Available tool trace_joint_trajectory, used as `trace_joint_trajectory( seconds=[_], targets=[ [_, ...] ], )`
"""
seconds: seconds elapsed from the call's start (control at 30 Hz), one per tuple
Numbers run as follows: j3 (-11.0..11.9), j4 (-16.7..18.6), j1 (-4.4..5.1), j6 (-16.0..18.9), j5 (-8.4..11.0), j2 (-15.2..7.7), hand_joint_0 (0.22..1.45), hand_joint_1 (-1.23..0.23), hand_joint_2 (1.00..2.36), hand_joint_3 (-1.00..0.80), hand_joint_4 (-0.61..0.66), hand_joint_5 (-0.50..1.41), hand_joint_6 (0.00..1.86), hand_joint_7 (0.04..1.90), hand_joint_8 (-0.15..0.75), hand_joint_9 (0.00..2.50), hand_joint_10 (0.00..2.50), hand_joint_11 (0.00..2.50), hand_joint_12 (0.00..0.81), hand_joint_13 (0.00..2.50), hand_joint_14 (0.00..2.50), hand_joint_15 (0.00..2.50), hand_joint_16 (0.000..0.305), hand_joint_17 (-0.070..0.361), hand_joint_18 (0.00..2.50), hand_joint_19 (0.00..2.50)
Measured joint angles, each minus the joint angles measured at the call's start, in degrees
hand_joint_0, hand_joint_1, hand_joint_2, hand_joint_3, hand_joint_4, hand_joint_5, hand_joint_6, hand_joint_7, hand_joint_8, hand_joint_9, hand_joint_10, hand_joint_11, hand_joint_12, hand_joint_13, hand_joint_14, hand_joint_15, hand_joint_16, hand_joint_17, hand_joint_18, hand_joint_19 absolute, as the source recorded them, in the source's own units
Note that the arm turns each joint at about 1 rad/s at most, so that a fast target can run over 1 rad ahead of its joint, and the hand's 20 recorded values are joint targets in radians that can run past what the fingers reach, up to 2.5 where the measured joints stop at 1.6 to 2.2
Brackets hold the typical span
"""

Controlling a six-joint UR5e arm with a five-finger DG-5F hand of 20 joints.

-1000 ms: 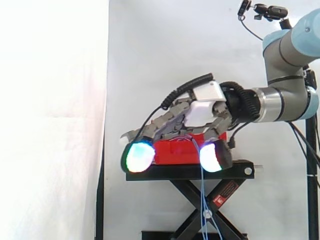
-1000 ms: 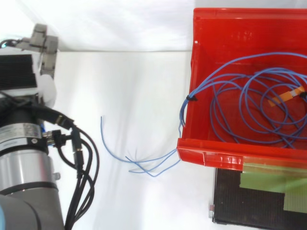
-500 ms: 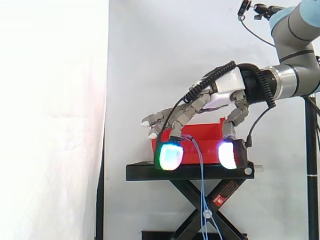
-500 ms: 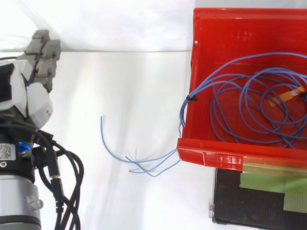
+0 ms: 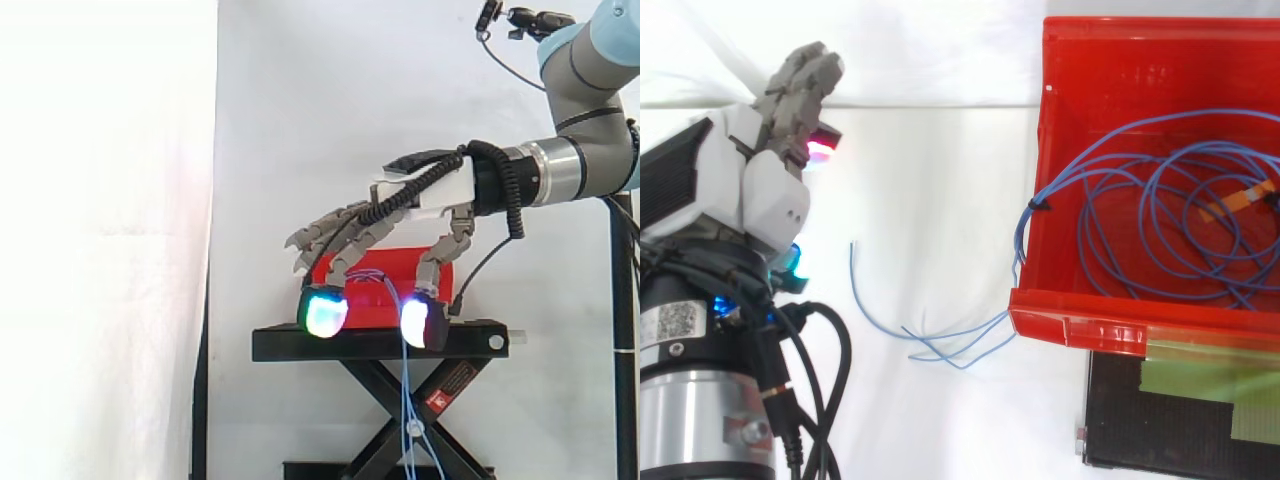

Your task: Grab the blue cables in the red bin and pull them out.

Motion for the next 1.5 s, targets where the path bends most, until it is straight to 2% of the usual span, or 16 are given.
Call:
trace_joint_trajectory(
  seconds=[0.37,0.57,0.73,1.07,1.33,1.43,1.5],
  targets=[
    [-0.14,-1.86,-1.30,-17.10,-0.71,-0.01,0.79,-1.02,1.00,-1.00,0.17,0.56,0.01,0.60,0.234,0.47,0.01,0.36,0.343,0.20,0.01,0.20,0.050,0.113,0.16,0.33],
    [-1.19,-2.82,-2.10,-26.01,-3.76,0.01,0.80,-1.02,1.00,-1.00,0.17,0.57,0.01,0.61,0.233,0.47,0.01,0.37,0.342,0.18,0.01,0.19,0.050,0.113,0.16,0.33],
    [-2.97,-3.01,-2.39,-33.85,-5.01,0.01,0.80,-1.02,1.00,-1.00,0.17,0.58,0.01,0.63,0.232,0.46,0.01,0.38,0.342,0.18,0.01,0.19,0.050,0.113,0.16,0.32],
    [-3.29,-4.10,-2.62,-49.08,-5.29,0.01,0.80,-1.02,1.00,-1.00,0.16,0.59,0.01,0.65,0.232,0.46,0.01,0.38,0.341,0.17,0.01,0.19,0.050,0.113,0.15,0.33],
    [-3.31,-5.50,-3.37,-61.61,-5.29,0.00,0.79,-1.02,1.00,-1.00,0.15,0.58,0.01,0.64,0.233,0.45,0.01,0.39,0.343,0.16,0.01,0.19,0.051,0.114,0.14,0.33],
    [-3.31,-6.70,-3.71,-65.10,-5.34,0.00,0.79,-1.01,1.00,-1.00,0.15,0.58,0.01,0.64,0.233,0.45,0.02,0.45,0.343,0.17,0.01,0.20,0.051,0.114,0.14,0.35],
    [-3.32,-7.45,-3.89,-65.98,-5.46,0.02,0.78,-1.01,1.00,-1.00,0.15,0.57,0.01,0.65,0.235,0.45,0.02,0.48,0.343,0.17,0.01,0.21,0.051,0.114,0.14,0.35]
  ],
)
